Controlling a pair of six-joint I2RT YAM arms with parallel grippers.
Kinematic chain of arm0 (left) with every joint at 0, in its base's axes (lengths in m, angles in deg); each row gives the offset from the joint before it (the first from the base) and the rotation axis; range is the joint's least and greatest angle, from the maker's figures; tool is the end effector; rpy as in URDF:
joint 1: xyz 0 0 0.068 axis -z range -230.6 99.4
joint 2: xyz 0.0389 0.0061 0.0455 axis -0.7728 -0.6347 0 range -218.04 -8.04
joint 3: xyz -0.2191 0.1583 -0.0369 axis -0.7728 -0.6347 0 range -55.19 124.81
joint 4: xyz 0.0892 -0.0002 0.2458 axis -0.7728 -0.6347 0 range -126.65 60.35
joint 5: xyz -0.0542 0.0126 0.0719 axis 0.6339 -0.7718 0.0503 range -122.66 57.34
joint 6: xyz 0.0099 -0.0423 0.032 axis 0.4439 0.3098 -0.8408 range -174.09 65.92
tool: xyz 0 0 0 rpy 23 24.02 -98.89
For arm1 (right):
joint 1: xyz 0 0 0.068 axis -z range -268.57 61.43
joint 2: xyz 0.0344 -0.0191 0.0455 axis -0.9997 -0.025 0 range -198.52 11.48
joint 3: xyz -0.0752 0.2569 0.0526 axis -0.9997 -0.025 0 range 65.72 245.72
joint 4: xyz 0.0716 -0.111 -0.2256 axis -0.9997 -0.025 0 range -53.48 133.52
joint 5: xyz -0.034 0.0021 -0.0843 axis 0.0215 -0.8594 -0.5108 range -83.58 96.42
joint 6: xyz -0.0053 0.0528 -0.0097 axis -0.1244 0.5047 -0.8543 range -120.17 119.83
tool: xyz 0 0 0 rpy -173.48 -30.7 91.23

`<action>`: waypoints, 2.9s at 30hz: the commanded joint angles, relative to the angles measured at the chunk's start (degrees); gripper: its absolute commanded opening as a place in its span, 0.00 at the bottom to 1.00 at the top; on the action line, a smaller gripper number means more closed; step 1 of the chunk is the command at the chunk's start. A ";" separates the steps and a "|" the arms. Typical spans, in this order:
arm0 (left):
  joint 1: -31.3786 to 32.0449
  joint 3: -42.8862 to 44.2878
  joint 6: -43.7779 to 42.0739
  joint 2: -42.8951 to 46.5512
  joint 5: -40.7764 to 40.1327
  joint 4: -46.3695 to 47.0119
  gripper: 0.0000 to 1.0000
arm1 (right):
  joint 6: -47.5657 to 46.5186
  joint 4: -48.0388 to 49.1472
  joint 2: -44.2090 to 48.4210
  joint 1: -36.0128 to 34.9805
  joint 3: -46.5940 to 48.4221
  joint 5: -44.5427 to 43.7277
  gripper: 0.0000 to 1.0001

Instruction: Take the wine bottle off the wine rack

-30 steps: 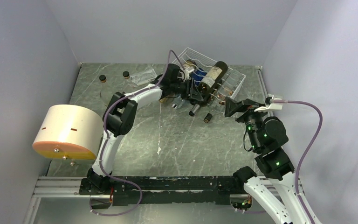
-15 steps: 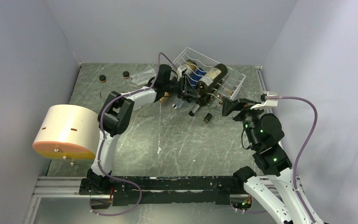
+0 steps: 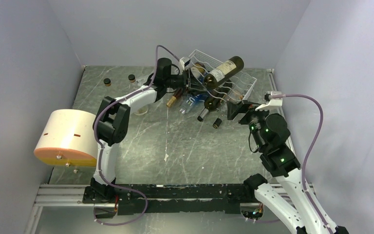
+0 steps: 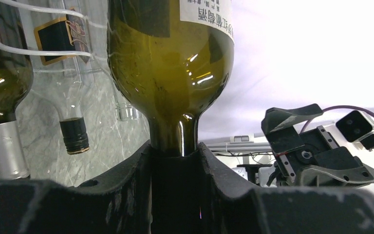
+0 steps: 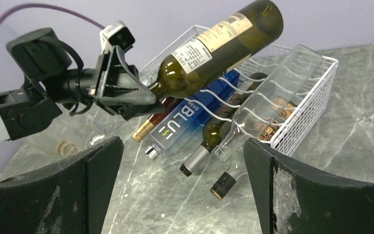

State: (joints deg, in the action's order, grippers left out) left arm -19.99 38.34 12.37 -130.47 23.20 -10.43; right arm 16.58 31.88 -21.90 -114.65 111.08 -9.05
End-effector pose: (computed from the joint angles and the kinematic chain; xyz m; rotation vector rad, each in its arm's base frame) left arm 0.4134 -0.2788 0.2546 0.2343 2.1625 -1.9527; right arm 0.1254 0.0509 0.3689 0.0857 1.5751 0.3766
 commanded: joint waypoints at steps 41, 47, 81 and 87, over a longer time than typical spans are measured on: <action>-1.54 -37.91 -27.70 56.31 -14.10 -42.08 0.07 | 8.80 6.03 -25.33 -5.30 -0.81 43.54 1.00; -1.42 -39.22 -31.98 61.51 -19.23 -55.18 0.07 | 5.17 4.80 -31.70 -16.81 3.36 34.76 1.00; -1.08 -32.57 -42.03 67.75 -38.08 -82.48 0.07 | -54.24 40.03 -58.74 -36.53 2.86 27.07 1.00; -0.99 -31.01 -41.73 67.67 -39.68 -83.44 0.07 | -55.45 46.18 -62.92 -37.66 3.51 25.56 0.99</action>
State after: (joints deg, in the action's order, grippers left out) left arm -21.19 4.20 -29.24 -63.81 -15.45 -92.28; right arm -36.16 70.04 -83.26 -151.51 113.92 18.12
